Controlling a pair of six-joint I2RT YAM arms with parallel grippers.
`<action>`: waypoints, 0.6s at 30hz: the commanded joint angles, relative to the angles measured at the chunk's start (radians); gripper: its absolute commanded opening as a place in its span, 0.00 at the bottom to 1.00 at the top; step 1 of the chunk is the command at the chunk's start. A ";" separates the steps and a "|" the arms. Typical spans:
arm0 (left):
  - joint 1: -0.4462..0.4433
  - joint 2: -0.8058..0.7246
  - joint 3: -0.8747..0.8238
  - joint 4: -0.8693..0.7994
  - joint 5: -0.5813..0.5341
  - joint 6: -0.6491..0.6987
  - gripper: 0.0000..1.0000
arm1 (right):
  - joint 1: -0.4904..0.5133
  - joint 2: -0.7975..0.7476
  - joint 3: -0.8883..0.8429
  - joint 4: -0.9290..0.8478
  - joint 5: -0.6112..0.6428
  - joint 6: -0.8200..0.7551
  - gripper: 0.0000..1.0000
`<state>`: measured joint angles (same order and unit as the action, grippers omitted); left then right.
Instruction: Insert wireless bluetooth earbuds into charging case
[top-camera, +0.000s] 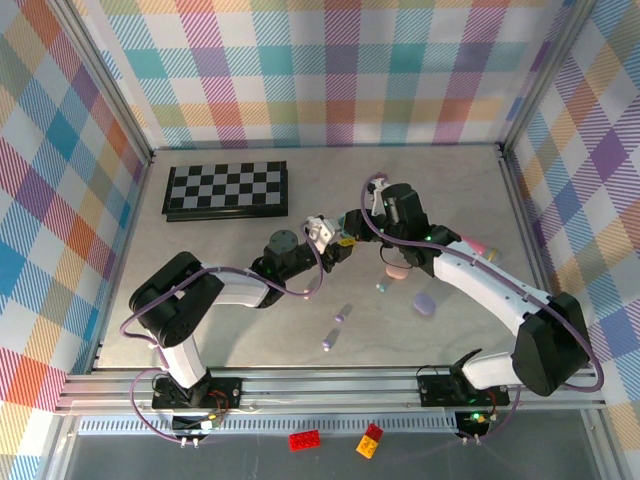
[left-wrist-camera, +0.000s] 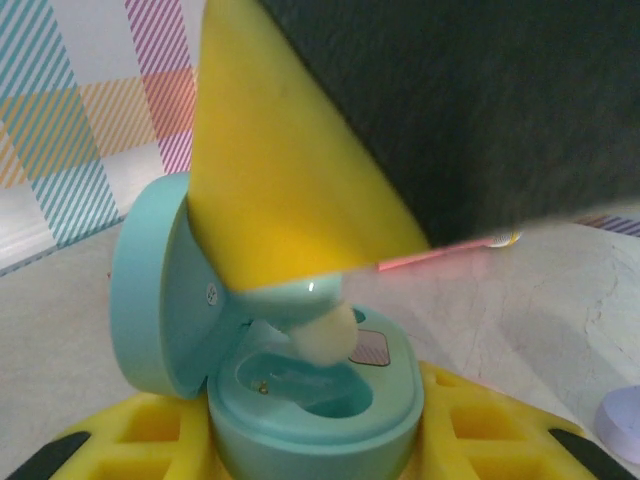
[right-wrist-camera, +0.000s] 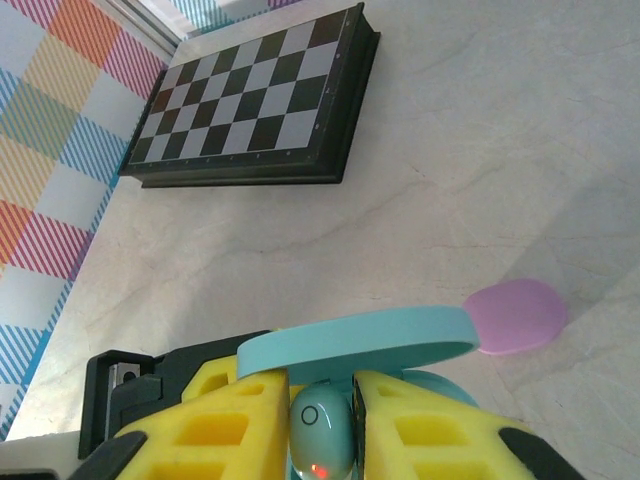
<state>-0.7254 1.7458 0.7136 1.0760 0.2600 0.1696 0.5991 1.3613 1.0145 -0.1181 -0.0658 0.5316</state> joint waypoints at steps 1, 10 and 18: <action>-0.016 -0.002 0.037 0.038 0.004 -0.013 0.34 | 0.011 0.013 0.016 0.038 -0.023 0.001 0.22; -0.016 -0.005 0.050 0.030 -0.005 -0.027 0.33 | 0.014 0.019 0.016 0.035 -0.022 0.002 0.22; -0.015 -0.001 0.047 0.045 -0.007 -0.036 0.33 | 0.014 -0.022 0.012 0.023 0.005 0.010 0.40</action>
<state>-0.7261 1.7458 0.7368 1.0687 0.2485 0.1467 0.6060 1.3705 1.0145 -0.1020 -0.0708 0.5385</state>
